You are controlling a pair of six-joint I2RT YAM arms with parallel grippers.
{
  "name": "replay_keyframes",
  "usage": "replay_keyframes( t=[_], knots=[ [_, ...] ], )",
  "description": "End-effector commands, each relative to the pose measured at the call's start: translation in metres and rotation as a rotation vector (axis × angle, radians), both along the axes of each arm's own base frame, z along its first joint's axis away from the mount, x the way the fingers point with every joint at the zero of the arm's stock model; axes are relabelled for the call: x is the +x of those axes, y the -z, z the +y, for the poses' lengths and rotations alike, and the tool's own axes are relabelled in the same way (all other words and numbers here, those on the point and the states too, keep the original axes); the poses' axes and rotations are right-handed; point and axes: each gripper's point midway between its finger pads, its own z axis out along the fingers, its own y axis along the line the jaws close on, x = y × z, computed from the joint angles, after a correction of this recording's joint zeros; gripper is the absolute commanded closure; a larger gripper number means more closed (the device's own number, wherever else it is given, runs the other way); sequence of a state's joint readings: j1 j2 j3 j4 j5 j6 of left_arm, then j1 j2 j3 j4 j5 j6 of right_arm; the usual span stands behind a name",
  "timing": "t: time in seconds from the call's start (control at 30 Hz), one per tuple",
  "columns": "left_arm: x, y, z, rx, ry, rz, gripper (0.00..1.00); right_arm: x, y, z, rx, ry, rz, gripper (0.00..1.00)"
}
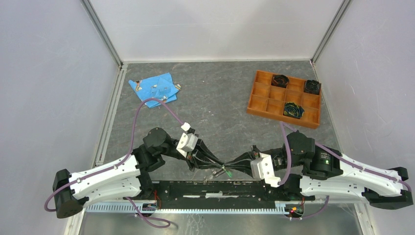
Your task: Remove the keys from the keyring
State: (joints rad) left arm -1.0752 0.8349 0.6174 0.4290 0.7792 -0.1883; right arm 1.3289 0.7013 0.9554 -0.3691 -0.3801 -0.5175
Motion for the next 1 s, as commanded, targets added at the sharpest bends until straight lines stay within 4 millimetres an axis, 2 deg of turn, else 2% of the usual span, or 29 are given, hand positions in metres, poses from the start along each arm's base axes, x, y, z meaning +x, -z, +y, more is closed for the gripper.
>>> replay_keyframes(
  t=[0.0,0.13,0.47,0.8,0.97],
  knots=[
    [0.001,-0.011,0.0,-0.039,-0.028,0.041,0.91,0.01,-0.03,-0.002,0.091,0.064,-0.019,0.99],
    [0.01,-0.007,-0.001,-0.007,-0.085,0.073,0.98,0.02,-0.03,-0.007,0.099,0.129,-0.014,0.99],
    [0.033,-0.003,-0.001,0.033,-0.232,0.145,0.98,0.033,-0.013,-0.016,0.06,0.219,0.014,0.99],
    [0.057,-0.01,0.004,-0.039,-0.377,0.196,0.98,0.054,0.024,-0.016,-0.041,0.346,0.042,1.0],
    [0.065,-0.011,0.009,-0.063,-0.433,0.197,0.98,0.057,0.038,-0.017,-0.075,0.367,0.051,0.99]
  ],
)
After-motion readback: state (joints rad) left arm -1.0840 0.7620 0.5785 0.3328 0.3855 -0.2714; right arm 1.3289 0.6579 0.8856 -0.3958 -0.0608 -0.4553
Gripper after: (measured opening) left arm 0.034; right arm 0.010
